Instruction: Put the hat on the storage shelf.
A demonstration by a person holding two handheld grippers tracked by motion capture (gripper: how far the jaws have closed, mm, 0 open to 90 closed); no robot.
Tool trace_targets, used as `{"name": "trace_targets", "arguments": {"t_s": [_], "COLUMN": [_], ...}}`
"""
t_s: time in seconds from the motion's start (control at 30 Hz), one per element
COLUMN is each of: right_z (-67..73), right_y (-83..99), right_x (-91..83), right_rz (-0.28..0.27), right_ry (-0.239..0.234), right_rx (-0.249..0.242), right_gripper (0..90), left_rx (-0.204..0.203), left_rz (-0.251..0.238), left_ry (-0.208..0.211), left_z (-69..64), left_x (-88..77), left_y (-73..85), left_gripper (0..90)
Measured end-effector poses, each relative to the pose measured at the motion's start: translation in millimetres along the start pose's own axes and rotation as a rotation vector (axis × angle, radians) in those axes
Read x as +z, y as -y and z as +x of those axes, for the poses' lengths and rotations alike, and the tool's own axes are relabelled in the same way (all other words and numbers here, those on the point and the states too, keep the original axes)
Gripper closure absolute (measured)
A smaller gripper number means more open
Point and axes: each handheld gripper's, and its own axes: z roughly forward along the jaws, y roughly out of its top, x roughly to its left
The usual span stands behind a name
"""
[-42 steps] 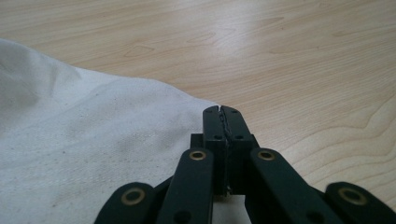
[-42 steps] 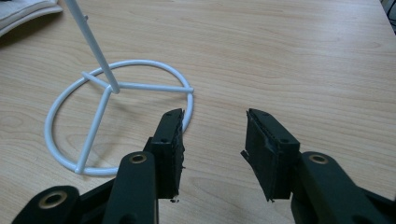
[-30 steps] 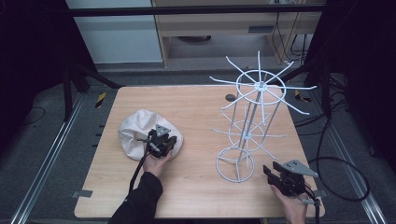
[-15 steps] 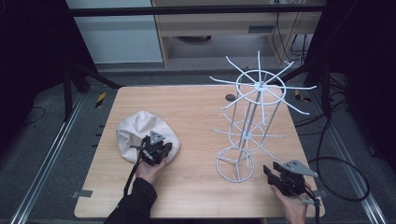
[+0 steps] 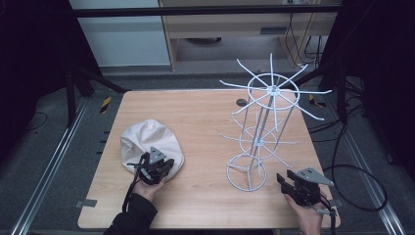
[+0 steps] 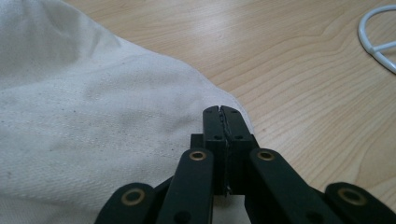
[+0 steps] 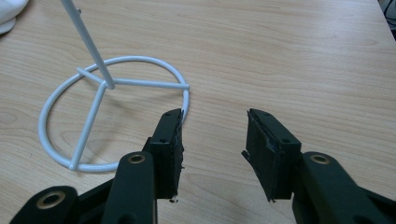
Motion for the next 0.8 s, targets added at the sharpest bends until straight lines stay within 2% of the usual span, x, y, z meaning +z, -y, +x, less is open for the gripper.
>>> {"name": "trace_targets", "arguments": {"t_s": [0.4, 0.8], "right_z": [-0.3, -2.5], "right_y": [0.1, 1.1], "right_x": [-0.3, 0.1], "right_rz": [0.003, 0.004], "right_ry": [-0.003, 0.008], "right_rx": [0.006, 0.003], "right_gripper": [55.5, 55.4], "left_rx": [0.026, 0.016], "left_rz": [0.008, 0.014], "left_ry": [0.012, 0.004], "left_z": [5.0, 18.0], "left_x": [-23.1, -39.6], "left_y": [18.5, 31.8], "left_gripper": [89.4, 89.5]}}
